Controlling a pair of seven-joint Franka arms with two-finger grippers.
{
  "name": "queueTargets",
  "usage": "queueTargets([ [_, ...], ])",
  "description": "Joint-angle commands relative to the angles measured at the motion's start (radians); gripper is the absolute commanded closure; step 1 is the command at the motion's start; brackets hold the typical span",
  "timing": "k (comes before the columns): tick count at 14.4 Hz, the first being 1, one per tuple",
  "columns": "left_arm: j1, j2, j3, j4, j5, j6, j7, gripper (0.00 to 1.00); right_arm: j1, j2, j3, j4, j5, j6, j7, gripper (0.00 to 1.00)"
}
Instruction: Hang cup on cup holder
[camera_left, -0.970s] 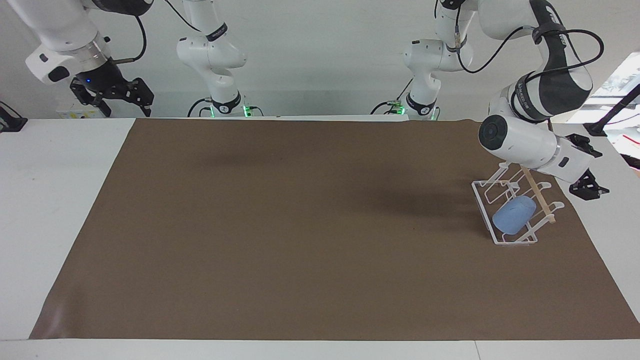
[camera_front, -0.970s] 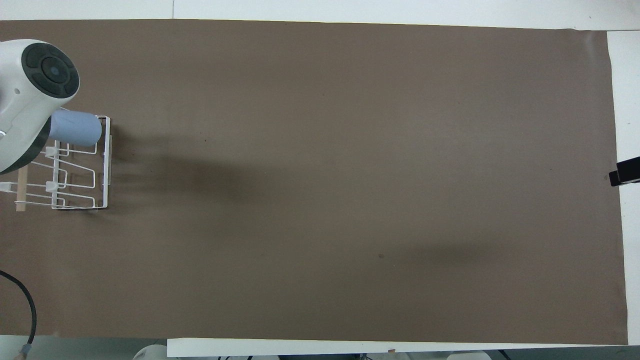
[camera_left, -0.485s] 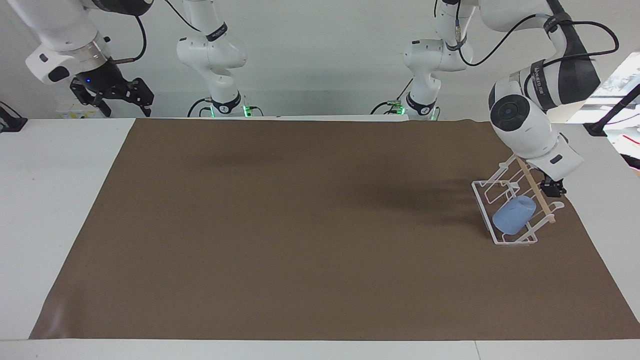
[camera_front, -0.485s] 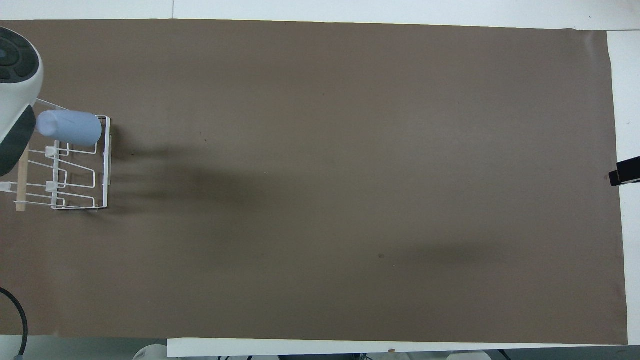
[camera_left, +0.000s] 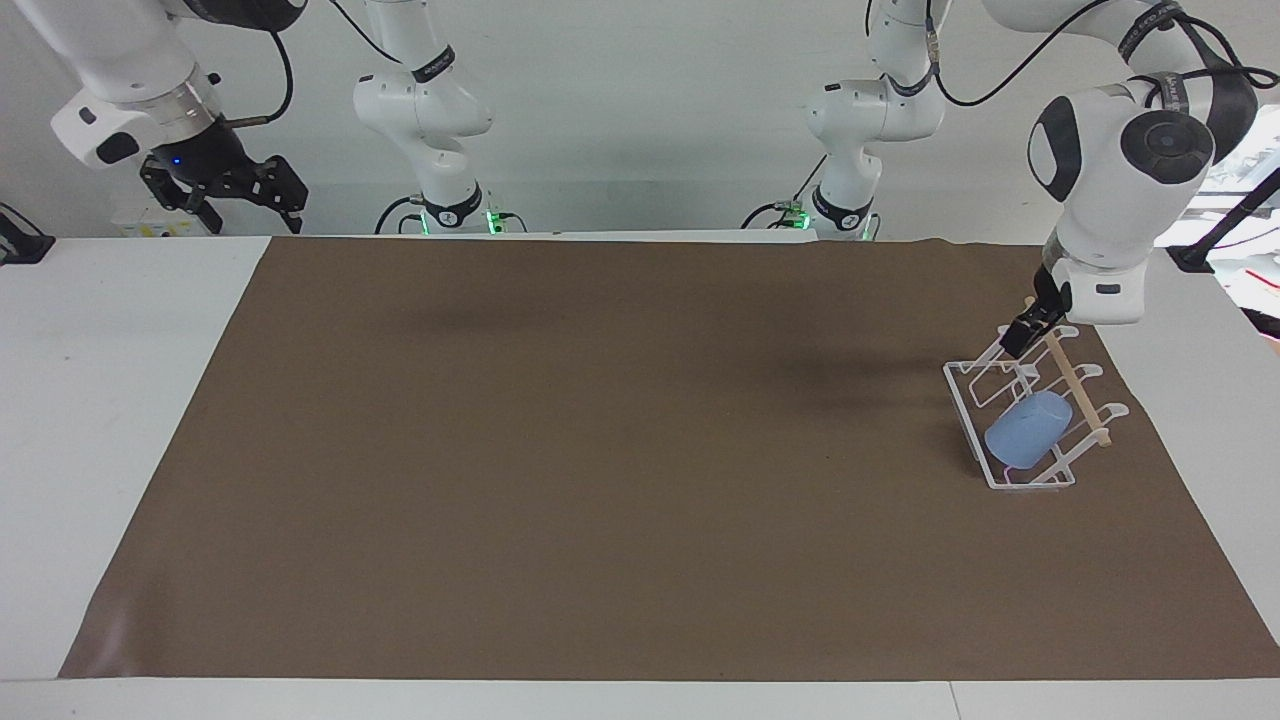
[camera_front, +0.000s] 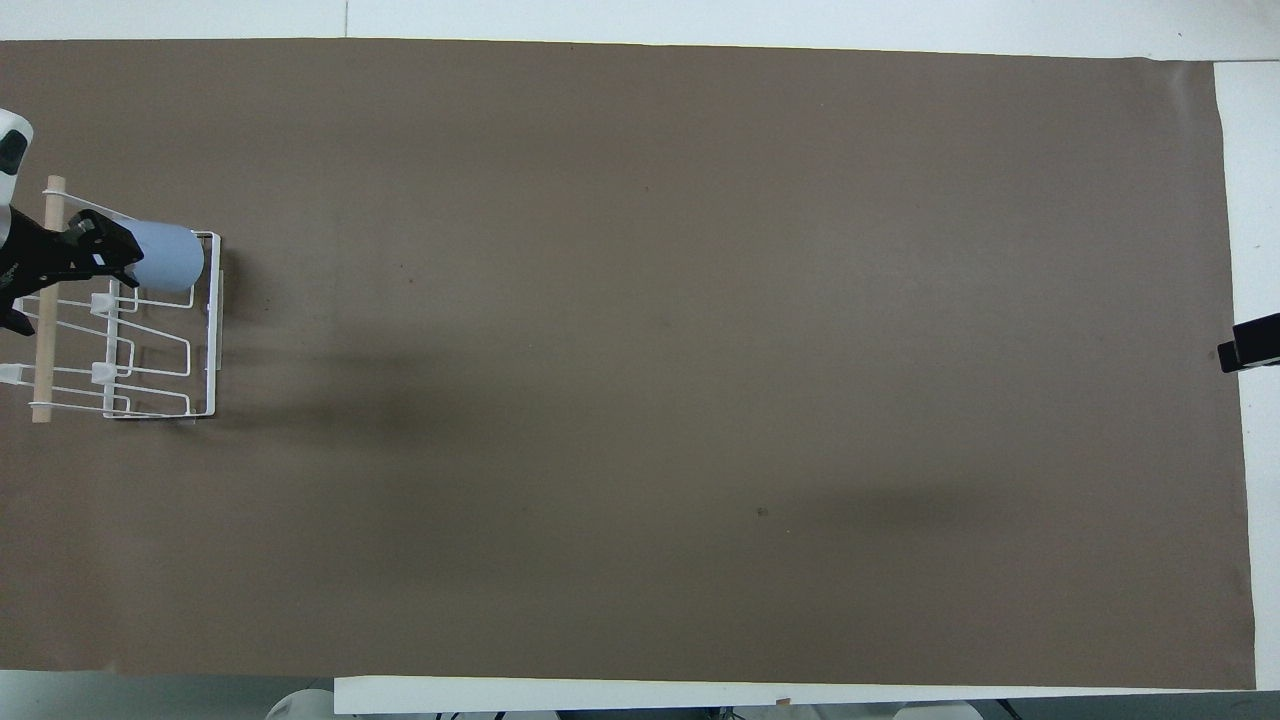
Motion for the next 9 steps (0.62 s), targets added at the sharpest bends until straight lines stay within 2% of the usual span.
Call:
queueTargets([
  [1,0.003,0.004,-0.013,0.047,-0.118,-0.103,0.147,0.0,0.001,-0.009,0.0,-0.003,-0.007,-0.007,0.012,0.0],
  [4,-0.004,0.063,-0.007,0.203,-0.158,-0.289,0.339,0.0,0.001,-0.009,0.0,-0.003,-0.007,-0.007,0.012,0.0],
  [8,-0.016,0.082,-0.002,0.257,-0.154,-0.354,0.514,0.0,0.001,-0.009,0.0,-0.003,-0.007,-0.007,0.012,0.0],
  [9,-0.016,0.106,-0.001,0.314,-0.151,-0.371,0.563,0.0,0.001,-0.009,0.0,-0.003,-0.007,-0.008,0.012,0.0],
])
